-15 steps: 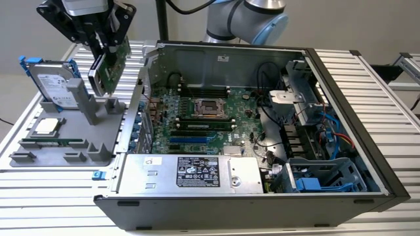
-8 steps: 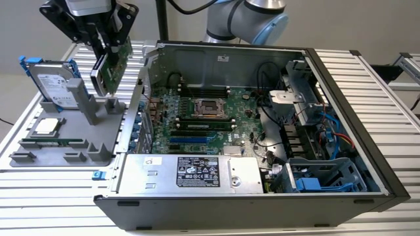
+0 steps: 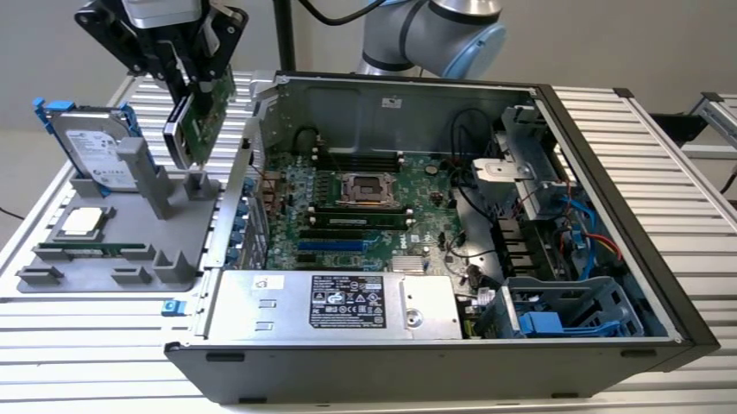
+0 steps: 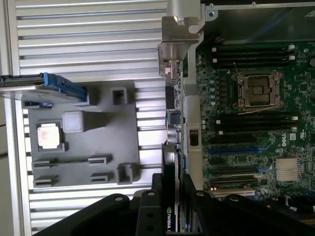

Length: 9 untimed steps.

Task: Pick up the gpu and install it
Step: 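Pick up the gpu and move the gpu toward the slot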

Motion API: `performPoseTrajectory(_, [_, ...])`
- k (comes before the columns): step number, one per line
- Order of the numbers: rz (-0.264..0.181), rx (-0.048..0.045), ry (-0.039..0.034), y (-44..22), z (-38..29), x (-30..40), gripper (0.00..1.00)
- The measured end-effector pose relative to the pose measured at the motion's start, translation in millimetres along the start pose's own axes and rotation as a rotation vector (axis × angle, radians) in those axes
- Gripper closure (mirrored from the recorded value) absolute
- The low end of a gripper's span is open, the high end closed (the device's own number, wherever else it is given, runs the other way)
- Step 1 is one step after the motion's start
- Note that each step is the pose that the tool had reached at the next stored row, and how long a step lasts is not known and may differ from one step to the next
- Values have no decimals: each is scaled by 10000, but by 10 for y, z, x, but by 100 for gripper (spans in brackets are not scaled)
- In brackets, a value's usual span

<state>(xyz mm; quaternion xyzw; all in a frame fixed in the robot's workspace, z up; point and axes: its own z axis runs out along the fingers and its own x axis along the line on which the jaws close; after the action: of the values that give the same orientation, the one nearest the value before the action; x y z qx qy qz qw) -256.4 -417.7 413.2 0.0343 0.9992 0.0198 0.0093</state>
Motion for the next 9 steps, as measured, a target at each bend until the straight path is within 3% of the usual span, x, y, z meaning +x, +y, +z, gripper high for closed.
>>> performPoseTrajectory(9, [0,-1,0,3,1,-50,100])
